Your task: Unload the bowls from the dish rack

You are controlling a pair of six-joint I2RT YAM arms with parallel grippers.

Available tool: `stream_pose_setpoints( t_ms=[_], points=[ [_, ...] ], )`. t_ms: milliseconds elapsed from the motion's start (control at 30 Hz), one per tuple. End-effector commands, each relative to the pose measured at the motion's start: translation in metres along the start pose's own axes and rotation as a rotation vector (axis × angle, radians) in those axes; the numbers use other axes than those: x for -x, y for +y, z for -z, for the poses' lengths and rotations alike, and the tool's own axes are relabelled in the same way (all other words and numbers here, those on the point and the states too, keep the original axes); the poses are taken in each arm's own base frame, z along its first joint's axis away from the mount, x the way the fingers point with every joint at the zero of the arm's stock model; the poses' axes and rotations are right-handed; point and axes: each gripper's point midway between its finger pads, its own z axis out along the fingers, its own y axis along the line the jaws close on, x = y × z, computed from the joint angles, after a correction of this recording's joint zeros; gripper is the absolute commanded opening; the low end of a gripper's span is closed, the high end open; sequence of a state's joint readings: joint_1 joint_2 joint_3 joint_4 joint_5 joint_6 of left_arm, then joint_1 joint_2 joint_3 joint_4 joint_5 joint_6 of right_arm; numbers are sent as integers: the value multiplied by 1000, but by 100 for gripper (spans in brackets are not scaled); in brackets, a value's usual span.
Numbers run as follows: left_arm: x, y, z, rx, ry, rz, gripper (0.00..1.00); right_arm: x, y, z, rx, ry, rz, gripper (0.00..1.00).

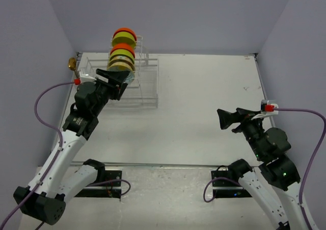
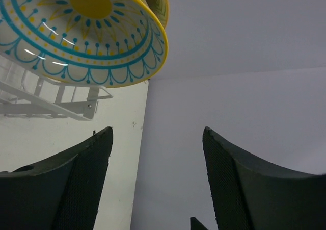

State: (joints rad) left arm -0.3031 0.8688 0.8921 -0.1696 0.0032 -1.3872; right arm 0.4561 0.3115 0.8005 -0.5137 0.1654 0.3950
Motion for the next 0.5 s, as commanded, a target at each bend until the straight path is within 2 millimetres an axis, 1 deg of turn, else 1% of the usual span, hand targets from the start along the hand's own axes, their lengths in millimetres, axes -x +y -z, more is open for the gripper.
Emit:
stream_pose_setpoints(
  t_ms=[0,67,133,200,267,400,433,467],
  points=[
    [15,-54,-7,-133,-105,1,70,8,5,1,27,-38,0,99],
    [17,-61,-14,-137,-126,-14,58,8,5,2,32,-39,-1,99],
    [22,-60,-19,-125,-154,-23,51,9,6,4,37,-47,-2,99],
    [31,-61,-21,-120,-199,-45,50,9,7,4,45,-46,-2,99],
    [38,-57,-23,-105,-239,-58,50,10,9,6,54,-52,-2,99],
    [43,-53,-27,-83,-270,-74,50,11,10,8,63,-59,-2,99],
    [42,-48,-31,-63,-267,-79,50,12,10,9,64,-62,-2,99],
    [43,-48,-32,-44,-267,-85,46,12,11,10,72,-65,-3,99]
  ],
)
